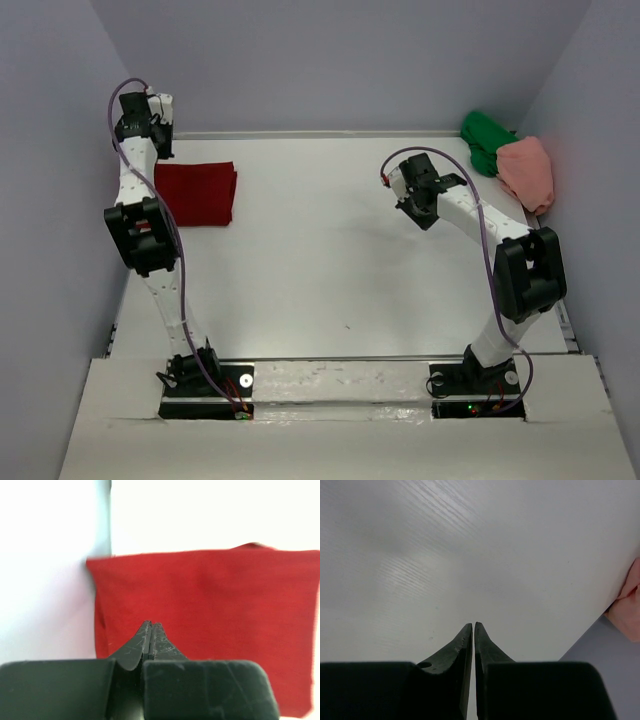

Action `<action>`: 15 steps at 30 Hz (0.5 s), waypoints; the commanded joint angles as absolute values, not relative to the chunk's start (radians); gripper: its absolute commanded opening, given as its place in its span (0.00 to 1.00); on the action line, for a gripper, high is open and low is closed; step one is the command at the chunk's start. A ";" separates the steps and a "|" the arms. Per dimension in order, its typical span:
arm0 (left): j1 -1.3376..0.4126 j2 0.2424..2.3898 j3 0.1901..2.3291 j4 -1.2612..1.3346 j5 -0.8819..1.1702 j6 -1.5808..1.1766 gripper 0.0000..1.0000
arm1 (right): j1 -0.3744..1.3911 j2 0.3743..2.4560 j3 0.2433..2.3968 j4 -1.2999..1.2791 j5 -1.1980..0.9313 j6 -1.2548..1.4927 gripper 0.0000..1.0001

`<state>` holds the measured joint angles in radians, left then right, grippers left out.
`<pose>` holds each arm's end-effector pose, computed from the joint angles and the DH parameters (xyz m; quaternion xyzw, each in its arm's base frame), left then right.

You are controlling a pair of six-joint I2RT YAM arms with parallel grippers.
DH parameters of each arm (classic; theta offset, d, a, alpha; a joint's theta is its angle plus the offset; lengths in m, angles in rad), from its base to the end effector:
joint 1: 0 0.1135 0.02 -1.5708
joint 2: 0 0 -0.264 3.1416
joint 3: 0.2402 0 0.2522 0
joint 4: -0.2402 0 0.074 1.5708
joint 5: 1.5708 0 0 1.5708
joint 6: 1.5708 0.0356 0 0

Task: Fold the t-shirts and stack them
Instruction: Put the neatly folded tshirt into the corner of the board with the left arm

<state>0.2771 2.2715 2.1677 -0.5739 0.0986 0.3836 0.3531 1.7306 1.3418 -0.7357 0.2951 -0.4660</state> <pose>0.5062 0.1403 0.2810 0.0692 0.8984 0.0979 0.4224 0.3396 0.1141 0.2393 -0.3543 0.8978 -0.1555 0.2105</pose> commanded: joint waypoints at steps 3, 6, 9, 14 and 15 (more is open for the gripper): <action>0.238 2.094 2.053 -0.598 0.256 0.344 0.00 | 0.347 1.697 1.358 -0.727 0.291 -0.457 0.10; 0.226 2.077 1.991 -0.603 0.271 0.348 0.00 | 0.347 1.698 1.358 -0.729 0.288 -0.457 0.09; 0.219 2.072 1.947 -0.621 0.314 0.351 0.00 | 0.347 1.698 1.353 -0.727 0.290 -0.459 0.09; 0.206 2.054 1.878 -0.637 0.328 0.360 0.00 | 0.347 1.701 1.347 -0.721 0.299 -0.460 0.08; 0.206 2.043 1.867 -0.635 0.337 0.362 0.00 | 0.347 1.701 1.345 -0.721 0.299 -0.462 0.08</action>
<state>0.2131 2.0903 1.8946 -0.6159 0.2905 0.3607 0.3531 1.7306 1.3418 -0.7353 0.2955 -0.4664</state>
